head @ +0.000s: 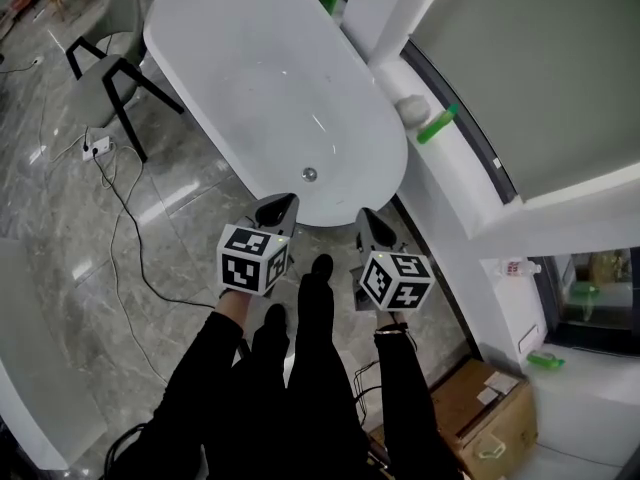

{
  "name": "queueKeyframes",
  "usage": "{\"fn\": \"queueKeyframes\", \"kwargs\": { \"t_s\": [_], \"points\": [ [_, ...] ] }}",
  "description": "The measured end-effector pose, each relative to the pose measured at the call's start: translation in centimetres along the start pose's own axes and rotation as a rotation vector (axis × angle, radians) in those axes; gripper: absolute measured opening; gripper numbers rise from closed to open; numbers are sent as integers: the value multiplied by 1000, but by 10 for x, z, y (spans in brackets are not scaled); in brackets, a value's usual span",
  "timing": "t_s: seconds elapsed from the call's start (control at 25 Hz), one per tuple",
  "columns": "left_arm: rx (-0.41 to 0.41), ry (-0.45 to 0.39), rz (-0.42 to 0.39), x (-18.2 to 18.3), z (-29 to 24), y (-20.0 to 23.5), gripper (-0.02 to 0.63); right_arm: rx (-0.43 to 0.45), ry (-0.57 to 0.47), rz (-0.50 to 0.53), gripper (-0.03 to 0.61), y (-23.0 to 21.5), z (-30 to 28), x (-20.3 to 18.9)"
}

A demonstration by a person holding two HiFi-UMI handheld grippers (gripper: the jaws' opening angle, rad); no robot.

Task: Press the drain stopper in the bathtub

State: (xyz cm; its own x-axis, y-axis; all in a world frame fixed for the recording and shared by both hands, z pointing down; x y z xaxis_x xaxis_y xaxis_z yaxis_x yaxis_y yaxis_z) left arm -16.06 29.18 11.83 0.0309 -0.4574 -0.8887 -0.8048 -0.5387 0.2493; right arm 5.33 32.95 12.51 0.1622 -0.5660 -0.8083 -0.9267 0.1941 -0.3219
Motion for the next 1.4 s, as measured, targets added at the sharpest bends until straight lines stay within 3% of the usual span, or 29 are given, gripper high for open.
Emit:
{"fn": "queueKeyframes", "kwargs": {
  "t_s": [0.32,0.96,1.4],
  "points": [
    [19,43,-1,18,-65,20,3,35,23,0,-2,-37,-60,36],
    [114,156,55,44,-212,54,5,111,216,-5,-2,-130,-182,81],
    [88,262,51,23,-287,87,5,84,279,-35,-2,-164,-236,68]
  ]
}}
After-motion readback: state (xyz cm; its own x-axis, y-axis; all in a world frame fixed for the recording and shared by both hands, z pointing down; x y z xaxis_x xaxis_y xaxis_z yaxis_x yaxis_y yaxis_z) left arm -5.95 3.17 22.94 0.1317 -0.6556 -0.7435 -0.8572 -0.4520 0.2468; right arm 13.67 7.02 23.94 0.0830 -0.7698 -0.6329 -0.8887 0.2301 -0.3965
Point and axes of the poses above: the fingertips, and each gripper's own axes: z backward along the fingers, y to its left, x out of its top, the point moved 9 cm from there along z, backward along the fingers, and after that the axes turned 5 degrees about -z, right-handed, at the moved point
